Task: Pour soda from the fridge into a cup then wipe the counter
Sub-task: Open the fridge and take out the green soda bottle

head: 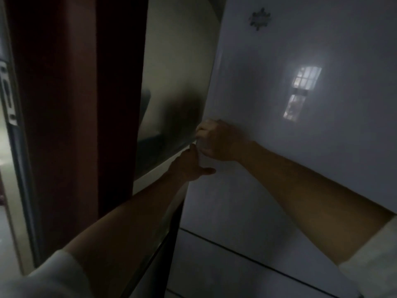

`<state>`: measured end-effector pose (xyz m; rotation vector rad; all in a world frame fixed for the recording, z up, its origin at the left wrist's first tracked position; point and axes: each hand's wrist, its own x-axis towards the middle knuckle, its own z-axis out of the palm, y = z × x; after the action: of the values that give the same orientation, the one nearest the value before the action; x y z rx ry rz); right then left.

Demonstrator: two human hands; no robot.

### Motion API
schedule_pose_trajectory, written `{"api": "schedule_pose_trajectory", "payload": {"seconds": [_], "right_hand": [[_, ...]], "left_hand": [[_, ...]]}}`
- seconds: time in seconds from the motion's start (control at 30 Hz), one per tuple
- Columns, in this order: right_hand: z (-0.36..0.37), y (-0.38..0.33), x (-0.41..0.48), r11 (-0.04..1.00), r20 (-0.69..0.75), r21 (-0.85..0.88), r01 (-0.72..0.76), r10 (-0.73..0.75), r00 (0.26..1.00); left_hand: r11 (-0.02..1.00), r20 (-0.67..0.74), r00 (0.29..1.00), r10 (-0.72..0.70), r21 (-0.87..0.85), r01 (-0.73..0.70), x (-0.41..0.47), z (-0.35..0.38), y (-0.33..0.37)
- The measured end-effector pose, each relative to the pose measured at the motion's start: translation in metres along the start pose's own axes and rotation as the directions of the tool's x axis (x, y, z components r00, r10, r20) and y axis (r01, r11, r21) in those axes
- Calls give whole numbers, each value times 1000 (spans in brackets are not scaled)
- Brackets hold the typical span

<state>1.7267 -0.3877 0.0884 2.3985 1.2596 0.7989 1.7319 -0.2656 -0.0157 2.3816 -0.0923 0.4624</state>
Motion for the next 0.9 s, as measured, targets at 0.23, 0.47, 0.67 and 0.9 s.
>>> {"api": "schedule_pose_trajectory", "payload": {"seconds": [0.23,0.47,0.67,0.9], "right_hand": [[10,12,26,953,-23,-264,149,-161,987],[-4,9,49,829,249,-528,187,-60,967],[-1,5,57,817,296,-547,182,-14,955],[1,-1,57,844,285,-516,149,5,958]], "left_hand": [[991,13,999,41,-126,-39,11,7,-5],[959,57,997,57,-282,-39,18,14,-21],[940,63,998,26,-342,-3,20,21,-28],[947,61,998,4,-322,16,18,21,-26]]}}
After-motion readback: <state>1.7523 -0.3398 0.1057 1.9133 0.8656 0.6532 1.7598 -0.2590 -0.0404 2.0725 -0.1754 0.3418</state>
